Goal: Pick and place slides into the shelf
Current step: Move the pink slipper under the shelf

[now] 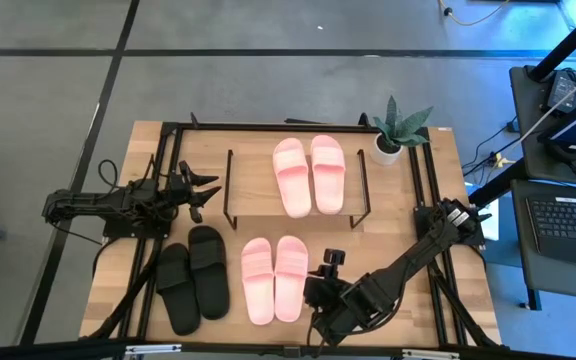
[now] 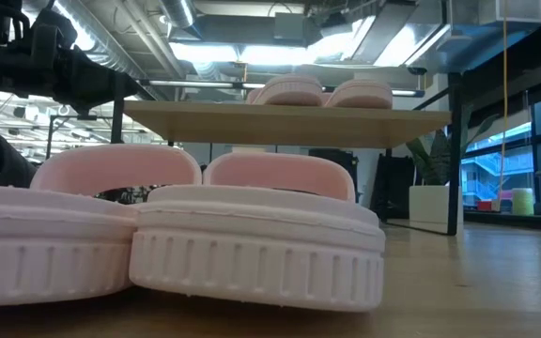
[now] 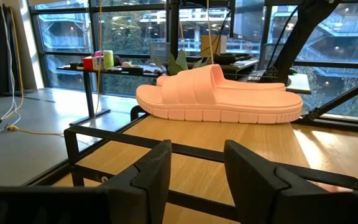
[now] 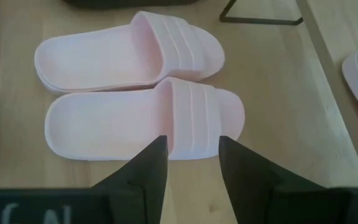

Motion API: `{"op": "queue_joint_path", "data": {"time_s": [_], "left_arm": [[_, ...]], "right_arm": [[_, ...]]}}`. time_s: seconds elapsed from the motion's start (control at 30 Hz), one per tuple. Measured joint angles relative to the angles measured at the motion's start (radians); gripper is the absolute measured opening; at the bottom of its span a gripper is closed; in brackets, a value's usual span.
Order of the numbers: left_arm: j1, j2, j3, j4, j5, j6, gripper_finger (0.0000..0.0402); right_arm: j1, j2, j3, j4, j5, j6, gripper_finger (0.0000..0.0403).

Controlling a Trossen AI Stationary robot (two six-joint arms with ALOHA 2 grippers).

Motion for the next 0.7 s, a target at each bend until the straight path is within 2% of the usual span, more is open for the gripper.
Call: {"op": "queue_joint_path", "data": {"time_s": [0.2, 0.37, 0.53, 0.7], "left_arm": [[0.0, 0.0, 0.0, 0.0, 0.0, 0.0, 0.0141], [0.0, 0.0, 0.0, 0.0, 0.0, 0.0, 0.0141], [0.0, 0.0, 0.0, 0.0, 0.0, 0.0, 0.0141], [0.0, 0.0, 0.0, 0.0, 0.0, 0.0, 0.0141]], "right_arm": [[0.041, 0.0, 0.0, -0.004, 0.023, -0.042, 0.0145], [0.138, 0.0, 0.0, -0.03, 0.199, -0.036, 0.0145], [0.191, -0.001, -0.039, -0.027, 0.231, 0.044, 0.0145], [0.213, -0.001, -0.164, -0.021, 0.299, 0.171, 0.0145]]}}
